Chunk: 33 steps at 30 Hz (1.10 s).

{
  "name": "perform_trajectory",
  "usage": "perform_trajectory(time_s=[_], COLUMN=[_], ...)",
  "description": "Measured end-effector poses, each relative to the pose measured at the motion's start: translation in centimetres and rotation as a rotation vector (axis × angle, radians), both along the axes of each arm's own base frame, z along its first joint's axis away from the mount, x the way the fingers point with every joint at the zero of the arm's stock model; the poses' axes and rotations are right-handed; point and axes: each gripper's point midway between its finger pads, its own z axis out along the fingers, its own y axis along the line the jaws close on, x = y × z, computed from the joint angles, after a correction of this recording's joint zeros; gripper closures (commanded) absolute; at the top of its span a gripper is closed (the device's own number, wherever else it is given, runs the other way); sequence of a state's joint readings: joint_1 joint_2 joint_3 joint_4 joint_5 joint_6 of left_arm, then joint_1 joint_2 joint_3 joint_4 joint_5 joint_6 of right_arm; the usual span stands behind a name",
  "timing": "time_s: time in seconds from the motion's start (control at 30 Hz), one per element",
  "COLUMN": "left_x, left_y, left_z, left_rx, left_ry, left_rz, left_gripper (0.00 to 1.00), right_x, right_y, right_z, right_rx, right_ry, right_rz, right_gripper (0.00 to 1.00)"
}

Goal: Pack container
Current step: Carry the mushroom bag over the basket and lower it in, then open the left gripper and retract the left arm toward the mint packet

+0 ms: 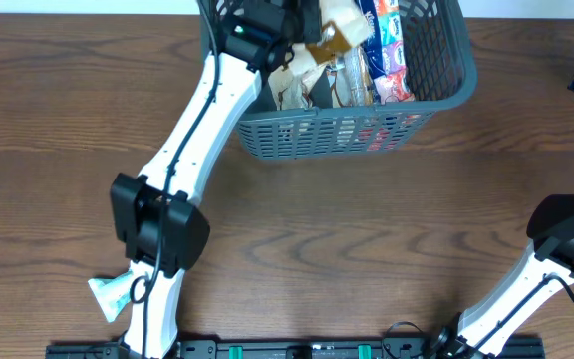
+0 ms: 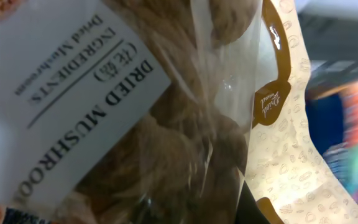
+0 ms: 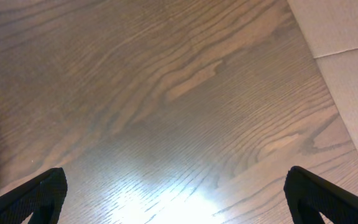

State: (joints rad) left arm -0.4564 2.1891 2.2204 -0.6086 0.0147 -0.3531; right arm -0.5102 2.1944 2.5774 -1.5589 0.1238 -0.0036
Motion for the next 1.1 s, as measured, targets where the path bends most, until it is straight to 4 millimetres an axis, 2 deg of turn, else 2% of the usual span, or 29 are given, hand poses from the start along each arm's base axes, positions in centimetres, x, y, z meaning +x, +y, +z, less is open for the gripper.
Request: perform_trajectory(time_s=[0.07, 0.13, 0.17, 0.23, 0.27, 0.33, 0.63, 0.77, 0.87, 0.93, 1.1], left_x=[0.0, -0.2, -0.3, -0.5, -0.5, -0.5, -0.4, -0.6, -1.4, -2.6, -7.8], left_y=[0.0, 0.1, 0.1, 0.1, 0.1, 0.1, 0.3, 1.0, 1.6, 2.3, 5.0], left_z=[-2.1, -3.7, -4.1, -4.5, -4.5, -4.5, -4.3, -2.8, 0.3, 3.2, 11.1], left_rx=[0.03, 0.055, 0.067, 0.085, 0.087, 0.099, 0.162, 0.185, 0.186, 0.188, 0.185], left_ry=[0.043, 0.079, 0.088, 0.097, 0.097, 0.09, 0.061, 0.031, -0.011, -0.049, -0.12], left_rz=[-0.007, -0.012, -0.019, -0.032, -0.034, -0.045, -0.088, -0.074, -0.075, -0.079, -0.081], left_gripper=[0.93, 0.82, 0.7, 0.35, 0.24, 0.11, 0.09, 0.09, 0.09, 0.09, 0.09], right_x=[0.0, 0.0, 0.0, 0.0, 0.0, 0.0, 0.0, 0.0, 0.0, 0.0, 0.0], right_y=[0.0, 0.0, 0.0, 0.0, 0.0, 0.0, 0.0, 0.0, 0.0, 0.0, 0.0], right_z=[0.0, 0.0, 0.0, 0.0, 0.0, 0.0, 0.0, 0.0, 0.0, 0.0, 0.0], right_rx=[0.0, 0.0, 0.0, 0.0, 0.0, 0.0, 0.0, 0.0, 0.0, 0.0, 0.0], right_ry=[0.0, 0.0, -0.001, 0.0, 0.0, 0.0, 0.0, 0.0, 0.0, -0.001, 0.0], right_rz=[0.0, 0.0, 0.0, 0.0, 0.0, 0.0, 0.0, 0.0, 0.0, 0.0, 0.0], right_gripper=[0.01, 0.01, 0.01, 0.01, 0.01, 0.01, 0.01, 0.01, 0.01, 0.01, 0.01])
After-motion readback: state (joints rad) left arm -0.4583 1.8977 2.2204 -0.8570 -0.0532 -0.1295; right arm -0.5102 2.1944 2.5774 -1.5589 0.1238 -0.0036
